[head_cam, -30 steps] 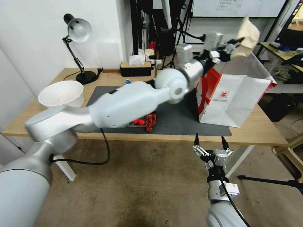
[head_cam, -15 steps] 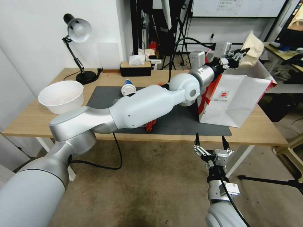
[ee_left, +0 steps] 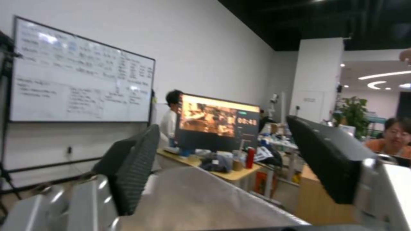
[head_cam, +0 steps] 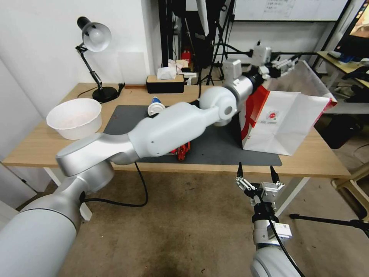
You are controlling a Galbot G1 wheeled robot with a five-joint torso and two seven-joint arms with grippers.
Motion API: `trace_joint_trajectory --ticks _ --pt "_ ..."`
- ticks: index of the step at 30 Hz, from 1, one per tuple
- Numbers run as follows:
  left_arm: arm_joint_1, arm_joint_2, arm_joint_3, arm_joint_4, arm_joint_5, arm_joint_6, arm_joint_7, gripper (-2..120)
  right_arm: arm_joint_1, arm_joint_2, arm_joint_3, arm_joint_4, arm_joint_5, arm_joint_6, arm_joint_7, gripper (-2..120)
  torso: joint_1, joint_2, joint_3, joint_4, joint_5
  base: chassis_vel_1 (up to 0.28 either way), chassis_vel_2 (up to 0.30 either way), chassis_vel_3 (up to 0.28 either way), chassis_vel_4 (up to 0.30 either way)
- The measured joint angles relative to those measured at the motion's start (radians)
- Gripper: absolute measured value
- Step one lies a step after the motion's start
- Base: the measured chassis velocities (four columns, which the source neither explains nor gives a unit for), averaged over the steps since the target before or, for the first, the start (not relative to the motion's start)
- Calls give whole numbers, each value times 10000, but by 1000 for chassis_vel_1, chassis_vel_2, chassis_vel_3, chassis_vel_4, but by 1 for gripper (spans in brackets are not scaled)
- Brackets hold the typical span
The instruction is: Pick up the trash from the table and place it into the takeout bag.
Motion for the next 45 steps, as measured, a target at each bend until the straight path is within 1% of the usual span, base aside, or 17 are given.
trace_joint_trajectory --ticks 1,2,6,7,10,19,22,25,27,29,34,36,37,40,42,44,45 --pt "78 343 -99 -243 73 -1 -16 84 12 10 -17 -1 -4 0 -1 100 0 0 0 0 -1 0 0 0 0" --pt "78 343 -99 -243 73 -1 -16 84 12 10 -17 -1 -4 0 -1 100 0 0 0 0 -1 0 0 0 0" --pt "583 1741 -475 -1014 437 -6 -55 99 28 30 -47 -3 -18 6 -5 100 0 0 0 5 -3 0 0 0 0" --pt "583 1741 -475 -1014 437 -6 -55 99 28 30 -47 -3 -18 6 -5 100 0 0 0 5 -3 0 0 0 0" --pt "1226 2510 -976 -1546 712 40 -233 100 33 35 -58 -11 -32 10 -6 100 0 0 0 4 -1 0 0 0 0" --pt "2295 3653 -1658 -2401 1272 186 -550 100 70 -11 -93 -21 -55 4 -11 100 0 0 -1 -2 3 0 0 0 0" --pt "2971 4276 -2176 -2924 1443 277 -650 100 69 -59 -92 -22 -55 0 -9 100 0 1 0 -2 2 0 0 0 0" --pt "3361 4611 -2482 -3157 1555 289 -662 100 69 -75 -89 -21 -55 -2 -6 100 0 0 -1 0 -1 0 0 0 0" --pt "4050 5181 -3050 -3580 1760 318 -667 100 84 -82 -88 -26 -55 -5 -4 100 0 0 -1 0 1 0 0 0 0" --pt "4186 5280 -3162 -3652 1804 324 -668 100 87 -83 -91 -27 -55 -6 -3 100 0 1 0 2 1 0 0 0 0" --pt "5576 6071 -4332 -4423 2211 400 -665 100 113 -88 -131 -55 -54 -10 -3 100 0 1 -1 1 3 0 0 0 0" --pt "6860 6597 -5177 -4988 2509 439 -632 100 118 -94 -164 -82 -54 -10 -4 100 0 0 -2 2 0 0 0 0 0" --pt "6860 6597 -5177 -4988 2509 439 -632 100 118 -94 -164 -82 -54 -10 -4 100 0 0 -2 2 0 0 0 0 0" --pt "9048 7052 -7010 -5575 3253 304 -410 100 120 -117 -211 -135 -63 -10 -6 100 0 1 -1 3 -1 0 0 0 0" --pt "9170 7076 -7124 -5608 3292 280 -407 100 121 -122 -213 -140 -64 -9 -7 100 -1 1 -2 4 0 0 0 0 0" --pt "10614 7209 -8089 -5944 3747 -57 -400 100 144 -164 -219 -186 -69 11 -9 100 -1 0 -2 1 -1 0 0 0 0" --pt "10614 7209 -8089 -5944 3747 -57 -400 100 144 -164 -219 -186 -69 11 -9 100 -1 0 -2 1 -1 0 0 0 0"
